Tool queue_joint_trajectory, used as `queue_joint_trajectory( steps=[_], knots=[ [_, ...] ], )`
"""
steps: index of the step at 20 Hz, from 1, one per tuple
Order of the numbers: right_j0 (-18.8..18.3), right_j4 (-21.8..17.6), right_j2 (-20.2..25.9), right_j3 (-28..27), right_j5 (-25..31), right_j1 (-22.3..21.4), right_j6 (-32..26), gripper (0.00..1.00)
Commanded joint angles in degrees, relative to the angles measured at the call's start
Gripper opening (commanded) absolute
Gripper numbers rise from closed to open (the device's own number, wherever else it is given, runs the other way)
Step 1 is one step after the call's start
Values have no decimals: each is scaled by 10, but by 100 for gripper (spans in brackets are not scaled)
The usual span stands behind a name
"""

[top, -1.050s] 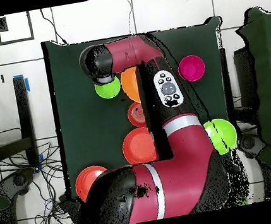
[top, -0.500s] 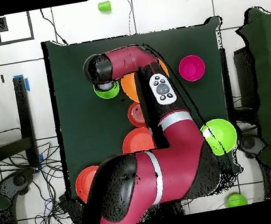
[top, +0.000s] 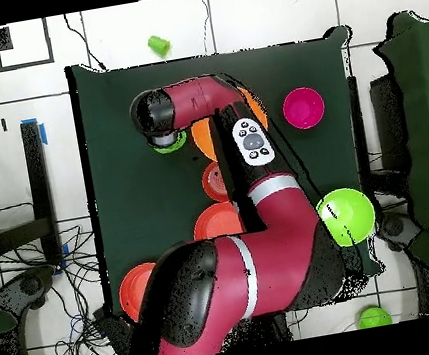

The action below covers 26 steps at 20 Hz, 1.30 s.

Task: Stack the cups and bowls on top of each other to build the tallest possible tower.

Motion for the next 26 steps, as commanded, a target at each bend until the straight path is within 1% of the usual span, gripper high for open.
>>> queue_joint_trajectory(
  steps=[1,3,11,16,22,26],
  knots=[
    [-5,-35,36,-9,-4,-5,-165,100],
    [-7,-36,36,-2,-8,-8,-164,100],
    [-8,-39,40,-7,0,-9,-167,100],
    [-8,-36,44,-3,24,-34,-185,100],
    [-10,-26,53,-19,75,-44,-205,100],
    [1,-19,51,-45,141,-56,-206,100]
  ],
)
